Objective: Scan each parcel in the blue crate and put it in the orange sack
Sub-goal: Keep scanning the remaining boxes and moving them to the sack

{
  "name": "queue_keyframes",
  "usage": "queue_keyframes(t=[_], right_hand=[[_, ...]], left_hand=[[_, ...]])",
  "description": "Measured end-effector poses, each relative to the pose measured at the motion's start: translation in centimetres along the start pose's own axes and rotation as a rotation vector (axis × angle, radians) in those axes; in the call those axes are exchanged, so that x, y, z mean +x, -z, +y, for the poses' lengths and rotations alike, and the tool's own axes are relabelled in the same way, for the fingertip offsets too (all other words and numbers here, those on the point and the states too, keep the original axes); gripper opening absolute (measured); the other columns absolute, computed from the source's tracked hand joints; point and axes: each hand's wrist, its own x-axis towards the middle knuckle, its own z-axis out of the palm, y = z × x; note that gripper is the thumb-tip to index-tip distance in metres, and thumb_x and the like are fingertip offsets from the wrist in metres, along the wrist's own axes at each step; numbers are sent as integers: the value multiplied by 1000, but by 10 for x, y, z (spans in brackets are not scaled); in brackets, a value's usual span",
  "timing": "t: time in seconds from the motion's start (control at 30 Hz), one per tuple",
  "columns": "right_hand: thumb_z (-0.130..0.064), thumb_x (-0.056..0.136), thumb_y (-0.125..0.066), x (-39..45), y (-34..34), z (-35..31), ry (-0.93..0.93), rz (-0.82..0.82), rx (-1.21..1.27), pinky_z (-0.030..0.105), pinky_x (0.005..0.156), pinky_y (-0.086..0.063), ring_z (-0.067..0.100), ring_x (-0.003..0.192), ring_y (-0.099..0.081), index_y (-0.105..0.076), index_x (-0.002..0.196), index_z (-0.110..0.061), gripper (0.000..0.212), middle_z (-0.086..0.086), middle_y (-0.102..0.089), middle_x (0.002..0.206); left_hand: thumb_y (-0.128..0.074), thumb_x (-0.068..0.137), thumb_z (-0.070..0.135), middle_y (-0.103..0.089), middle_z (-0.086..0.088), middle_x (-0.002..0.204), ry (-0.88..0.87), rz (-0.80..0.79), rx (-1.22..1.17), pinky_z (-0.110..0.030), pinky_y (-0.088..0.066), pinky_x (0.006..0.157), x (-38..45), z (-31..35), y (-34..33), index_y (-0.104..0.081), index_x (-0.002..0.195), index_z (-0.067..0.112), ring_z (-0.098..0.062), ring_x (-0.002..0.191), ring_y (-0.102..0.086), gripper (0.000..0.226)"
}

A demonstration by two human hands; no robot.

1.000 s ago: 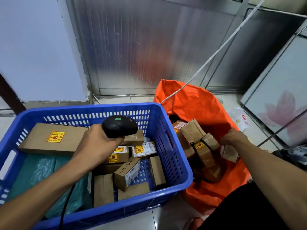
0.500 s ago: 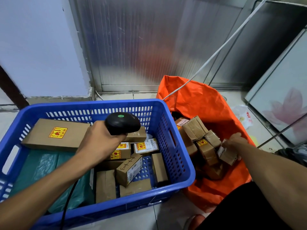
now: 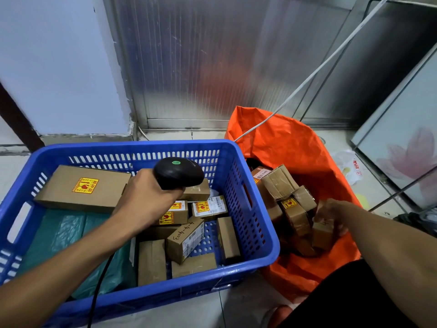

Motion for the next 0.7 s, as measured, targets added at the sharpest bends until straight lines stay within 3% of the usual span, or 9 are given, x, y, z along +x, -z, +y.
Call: queue_keyframes(t=[0.1,0.23,0.33,0.43,0.6,0.7], right_hand=[[-14,99,-62,-3,3,2,46,-15,-41,43,100,-48,34,106,-56,-42,143,4,52,25,-54,131],[-15,101,-57,2,2,3,36,-16,-38,36,80,-47,26,71,-49,-52,132,4,36,15,-53,90],[-14,103,-52,5,8,-3,51,76,-3,36,71,-44,24,66,-46,-55,106,3,18,12,-47,79],[-17,99,-51,2,18,-22,136,239,104,32,61,-44,28,66,-55,-54,87,-1,20,17,-57,83],[-22,91,-50,-24,27,-81,353,395,136,32,60,-50,31,65,-65,-59,82,-2,23,17,-66,76],[-21,82,-50,-39,20,-110,456,376,131,44,69,-61,32,64,-71,-63,84,-4,22,16,-71,74]], left_hand=[[-78,83,19,-69,-4,75,7,10,5,-34,-55,66,2,-2,1,-67,103,19,-19,75,-67,23],[-78,83,20,-69,-4,75,10,19,-4,-35,-55,65,2,-2,1,-67,101,19,-20,74,-68,22],[-78,82,21,-69,-4,73,10,32,3,-32,-54,64,2,0,2,-65,94,23,-19,73,-67,18],[-78,83,21,-69,-4,76,16,30,-4,-33,-55,66,2,1,4,-65,96,23,-18,75,-67,18],[-79,81,21,-71,-6,78,36,47,-17,-42,-60,74,3,2,6,-69,101,18,-21,77,-69,22],[-79,81,21,-71,-5,80,34,46,-12,-36,-58,70,3,1,6,-69,108,15,-20,78,-69,29]])
